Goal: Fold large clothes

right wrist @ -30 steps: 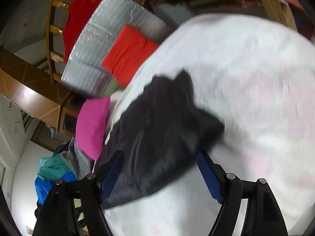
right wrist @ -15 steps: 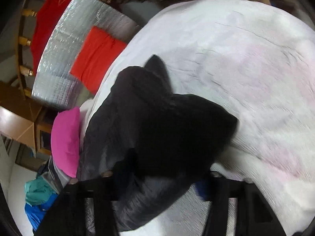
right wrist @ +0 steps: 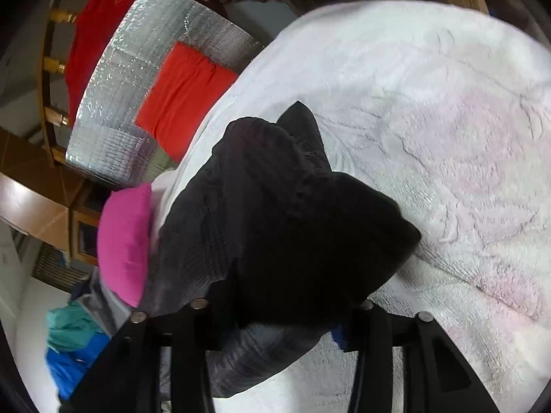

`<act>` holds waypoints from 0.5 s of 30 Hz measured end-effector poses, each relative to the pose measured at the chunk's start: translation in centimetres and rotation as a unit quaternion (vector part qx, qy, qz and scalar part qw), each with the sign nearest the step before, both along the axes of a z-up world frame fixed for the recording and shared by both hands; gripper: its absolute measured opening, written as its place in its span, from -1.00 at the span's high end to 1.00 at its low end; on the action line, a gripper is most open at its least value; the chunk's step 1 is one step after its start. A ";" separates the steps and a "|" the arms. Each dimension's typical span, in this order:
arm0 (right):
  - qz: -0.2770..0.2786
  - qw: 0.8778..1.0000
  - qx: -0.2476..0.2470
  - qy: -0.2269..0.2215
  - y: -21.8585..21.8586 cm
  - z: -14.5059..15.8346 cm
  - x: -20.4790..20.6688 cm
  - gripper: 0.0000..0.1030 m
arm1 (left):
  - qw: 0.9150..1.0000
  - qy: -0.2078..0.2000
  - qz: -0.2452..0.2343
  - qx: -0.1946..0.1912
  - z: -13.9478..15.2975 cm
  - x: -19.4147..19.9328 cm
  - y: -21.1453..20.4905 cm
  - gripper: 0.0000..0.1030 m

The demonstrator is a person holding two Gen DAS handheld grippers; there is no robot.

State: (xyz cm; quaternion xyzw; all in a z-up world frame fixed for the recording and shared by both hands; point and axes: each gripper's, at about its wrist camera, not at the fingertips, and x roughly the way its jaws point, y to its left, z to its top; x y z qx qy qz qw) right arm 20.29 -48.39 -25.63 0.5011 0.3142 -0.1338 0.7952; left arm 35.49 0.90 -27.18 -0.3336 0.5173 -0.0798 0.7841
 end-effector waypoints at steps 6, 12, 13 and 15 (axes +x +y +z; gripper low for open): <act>0.046 0.996 0.070 -0.027 2.0 -1.1 -0.2 -0.42 | 1.000 0.013 0.011 -0.022 0.0 -2.6 1.3 -0.61; 0.106 0.992 0.060 -0.019 6.2 -1.6 2.6 -0.42 | 0.998 0.012 -0.018 -0.061 -0.5 -2.7 -1.6 -0.62; 0.115 0.991 0.066 -0.019 7.0 -2.0 3.0 -0.42 | 0.997 0.010 -0.028 -0.073 -0.6 -2.8 -2.4 -0.62; 0.129 0.989 0.063 -0.017 8.1 -2.1 4.0 -0.41 | 0.994 0.014 -0.043 -0.097 -1.0 -2.7 -3.7 -0.62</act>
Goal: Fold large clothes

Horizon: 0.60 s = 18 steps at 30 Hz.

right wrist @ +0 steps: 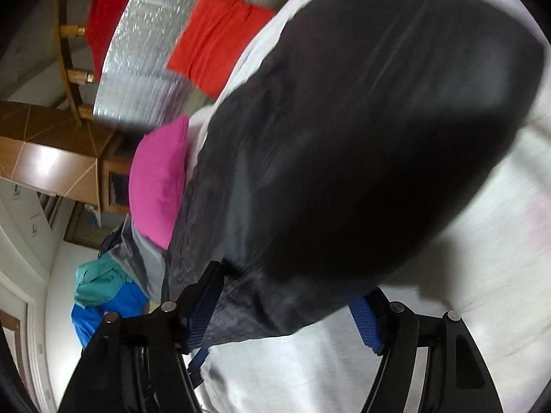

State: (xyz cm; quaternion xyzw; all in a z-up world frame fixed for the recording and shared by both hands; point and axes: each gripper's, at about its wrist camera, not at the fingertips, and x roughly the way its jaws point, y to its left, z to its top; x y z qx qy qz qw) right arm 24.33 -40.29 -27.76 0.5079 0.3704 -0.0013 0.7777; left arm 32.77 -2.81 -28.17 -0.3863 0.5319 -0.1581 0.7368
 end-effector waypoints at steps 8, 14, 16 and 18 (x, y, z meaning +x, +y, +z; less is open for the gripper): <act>0.005 0.992 -0.121 -0.032 2.3 3.2 0.1 0.23 | 0.996 -0.072 -0.034 0.046 2.2 0.0 -4.0 -0.14; 0.032 0.990 -0.135 0.036 2.5 1.3 1.3 0.23 | 0.993 -0.044 -0.055 0.095 0.6 1.0 -5.5 -0.17; 0.033 0.993 -0.112 0.027 1.9 1.7 1.1 0.23 | 0.993 -0.040 -0.061 0.089 1.1 1.1 -5.2 -0.18; 0.032 0.994 -0.100 0.017 1.4 2.5 0.6 0.16 | 0.996 -0.023 -0.057 0.072 1.1 1.3 -4.0 -0.26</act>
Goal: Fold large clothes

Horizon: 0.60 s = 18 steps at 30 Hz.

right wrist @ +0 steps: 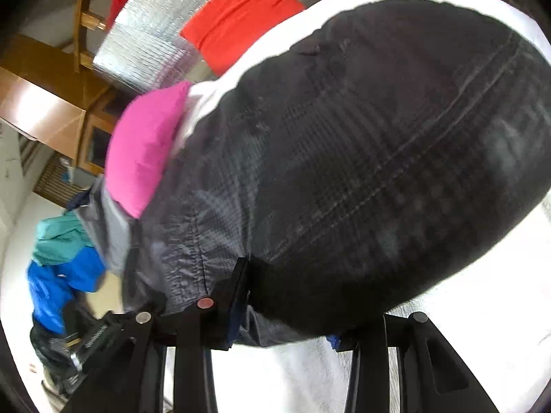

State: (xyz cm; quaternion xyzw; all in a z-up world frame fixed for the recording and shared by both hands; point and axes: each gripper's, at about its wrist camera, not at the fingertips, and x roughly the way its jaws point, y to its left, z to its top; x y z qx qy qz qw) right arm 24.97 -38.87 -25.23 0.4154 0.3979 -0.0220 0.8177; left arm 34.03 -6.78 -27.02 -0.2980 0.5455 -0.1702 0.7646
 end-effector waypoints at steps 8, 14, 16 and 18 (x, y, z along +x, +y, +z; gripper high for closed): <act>-0.158 0.986 0.058 -0.010 -9.1 -0.3 -7.1 -0.39 | 0.994 0.036 0.097 -0.036 -0.1 -0.6 7.8 -0.50; -0.198 0.976 0.085 -0.020 -12.1 -1.4 -7.0 -0.10 | 0.985 0.028 0.164 -0.044 -0.2 0.4 11.5 -0.55; -0.191 0.980 0.049 -0.013 -11.5 -0.7 -6.0 0.08 | 0.988 0.013 0.152 -0.039 0.1 1.0 10.8 -0.49; -0.185 0.982 0.018 -0.029 -10.8 0.6 -5.7 0.24 | 0.991 -0.006 0.134 -0.031 0.6 2.0 9.4 -0.03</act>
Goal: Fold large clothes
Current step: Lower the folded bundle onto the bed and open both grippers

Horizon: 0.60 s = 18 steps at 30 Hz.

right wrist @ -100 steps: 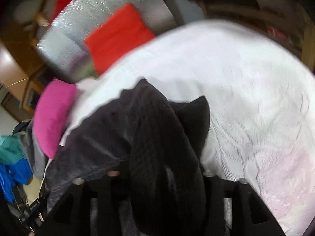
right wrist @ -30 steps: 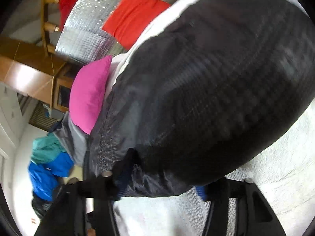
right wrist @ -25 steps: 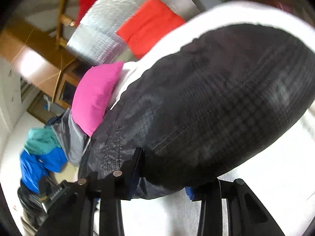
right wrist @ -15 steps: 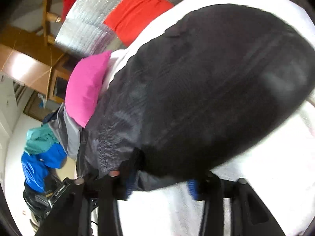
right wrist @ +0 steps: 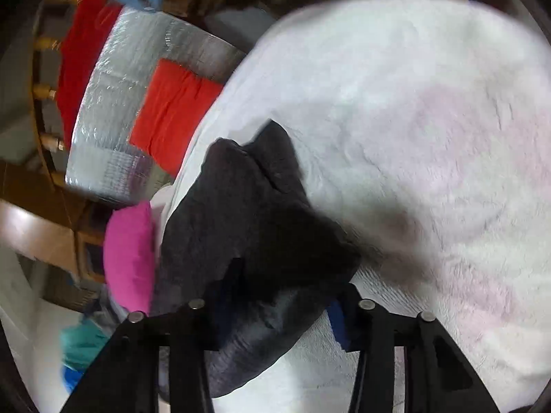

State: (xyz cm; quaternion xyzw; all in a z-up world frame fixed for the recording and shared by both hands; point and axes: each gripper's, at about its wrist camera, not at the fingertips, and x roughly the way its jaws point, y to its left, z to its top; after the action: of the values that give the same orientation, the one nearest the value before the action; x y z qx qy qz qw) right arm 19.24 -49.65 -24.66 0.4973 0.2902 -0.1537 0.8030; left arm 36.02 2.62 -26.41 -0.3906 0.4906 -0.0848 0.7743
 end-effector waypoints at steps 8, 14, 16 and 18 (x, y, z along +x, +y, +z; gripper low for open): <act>0.000 0.998 -0.046 0.036 0.6 -0.2 -0.9 0.28 | 1.000 -0.006 -0.007 0.029 -0.7 0.0 0.9 0.03; -0.001 0.999 -0.023 0.033 0.2 -0.4 -1.9 0.08 | 0.996 -0.001 -0.010 0.088 0.1 -0.5 0.4 -0.35; -0.008 0.998 -0.044 0.043 0.8 0.2 -2.8 -0.24 | 0.992 -0.015 -0.004 0.126 1.4 -1.5 0.3 -0.38; -0.019 0.997 -0.067 0.042 1.4 1.2 -4.1 -0.38 | 0.982 -0.043 0.001 0.184 3.2 -3.0 0.0 -0.45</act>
State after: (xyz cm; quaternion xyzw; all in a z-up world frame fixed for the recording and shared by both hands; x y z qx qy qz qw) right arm 15.14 -48.20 -23.47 0.4406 0.3033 -0.2094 0.8186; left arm 33.06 2.60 -23.19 -0.2377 0.4634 -0.0092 0.8536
